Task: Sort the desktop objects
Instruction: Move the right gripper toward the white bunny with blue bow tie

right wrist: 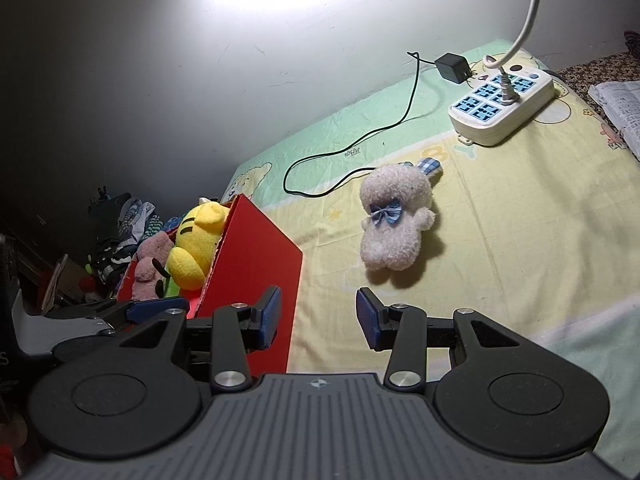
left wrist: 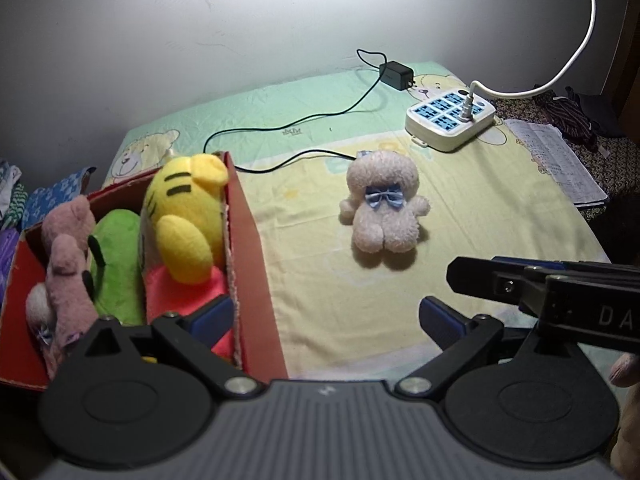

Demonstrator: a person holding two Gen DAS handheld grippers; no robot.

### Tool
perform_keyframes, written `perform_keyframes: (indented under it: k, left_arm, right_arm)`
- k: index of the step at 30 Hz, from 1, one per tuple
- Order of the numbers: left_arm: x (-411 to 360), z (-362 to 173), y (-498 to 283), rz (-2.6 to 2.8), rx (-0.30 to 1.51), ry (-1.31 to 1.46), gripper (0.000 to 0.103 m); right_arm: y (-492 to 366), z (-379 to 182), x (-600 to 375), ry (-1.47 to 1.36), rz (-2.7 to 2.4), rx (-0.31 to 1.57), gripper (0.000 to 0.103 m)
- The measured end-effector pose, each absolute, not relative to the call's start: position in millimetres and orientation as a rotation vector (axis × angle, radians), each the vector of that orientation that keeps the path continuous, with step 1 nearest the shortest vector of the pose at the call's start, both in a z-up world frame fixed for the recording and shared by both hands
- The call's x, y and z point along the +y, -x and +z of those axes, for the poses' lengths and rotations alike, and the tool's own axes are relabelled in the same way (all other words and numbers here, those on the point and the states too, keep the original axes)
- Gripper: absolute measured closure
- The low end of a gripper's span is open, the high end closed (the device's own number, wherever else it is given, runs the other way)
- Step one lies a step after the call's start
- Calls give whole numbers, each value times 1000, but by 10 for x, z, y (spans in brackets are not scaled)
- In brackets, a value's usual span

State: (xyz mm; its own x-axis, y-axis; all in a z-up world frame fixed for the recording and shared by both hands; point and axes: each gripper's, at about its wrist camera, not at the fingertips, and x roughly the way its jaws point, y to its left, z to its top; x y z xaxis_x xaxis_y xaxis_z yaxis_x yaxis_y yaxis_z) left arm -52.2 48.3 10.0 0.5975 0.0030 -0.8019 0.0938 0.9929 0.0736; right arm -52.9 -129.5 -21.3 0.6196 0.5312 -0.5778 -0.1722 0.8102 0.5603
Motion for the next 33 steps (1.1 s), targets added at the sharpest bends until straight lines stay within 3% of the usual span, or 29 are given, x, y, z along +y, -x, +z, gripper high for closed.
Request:
perform_keyframes:
  k: [20, 23, 33]
  left_arm:
    - [108, -405, -34, -111, 1008, -93, 4]
    - [108, -465, -174, -113, 990, -72, 4]
    - [185, -740, -649, -81, 1002, 30, 4]
  right_arm:
    - [43, -666, -1802, -629, 355, 914, 57]
    - [-139, -754, -1857, -665, 351, 927, 50]
    - [-687, -1039, -1942, -798, 361, 955, 50]
